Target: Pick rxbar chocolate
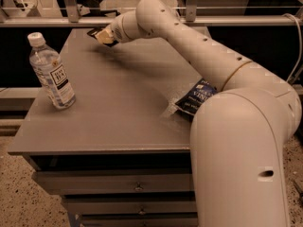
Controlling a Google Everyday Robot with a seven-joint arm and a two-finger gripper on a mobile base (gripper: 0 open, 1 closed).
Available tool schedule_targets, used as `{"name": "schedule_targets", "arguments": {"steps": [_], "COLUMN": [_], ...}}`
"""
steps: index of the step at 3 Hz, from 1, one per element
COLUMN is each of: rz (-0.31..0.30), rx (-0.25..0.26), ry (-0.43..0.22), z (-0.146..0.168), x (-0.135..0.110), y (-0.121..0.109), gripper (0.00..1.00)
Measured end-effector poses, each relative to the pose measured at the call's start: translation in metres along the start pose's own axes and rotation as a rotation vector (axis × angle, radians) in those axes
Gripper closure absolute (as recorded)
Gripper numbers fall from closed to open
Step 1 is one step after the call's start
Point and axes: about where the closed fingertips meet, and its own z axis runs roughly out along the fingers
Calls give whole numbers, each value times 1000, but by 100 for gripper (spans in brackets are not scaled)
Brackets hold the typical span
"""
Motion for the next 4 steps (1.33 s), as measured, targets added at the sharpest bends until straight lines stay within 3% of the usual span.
{"name": "schedule_targets", "arguments": {"steps": [2, 3, 4], "rz": [-234, -333, -334], "rx": [-126, -122, -123], "ry": [-77, -47, -47], "z": [-63, -117, -117], "x": [-42, -34, -34], "y": [6, -6, -6], "gripper": [100, 100, 100]}}
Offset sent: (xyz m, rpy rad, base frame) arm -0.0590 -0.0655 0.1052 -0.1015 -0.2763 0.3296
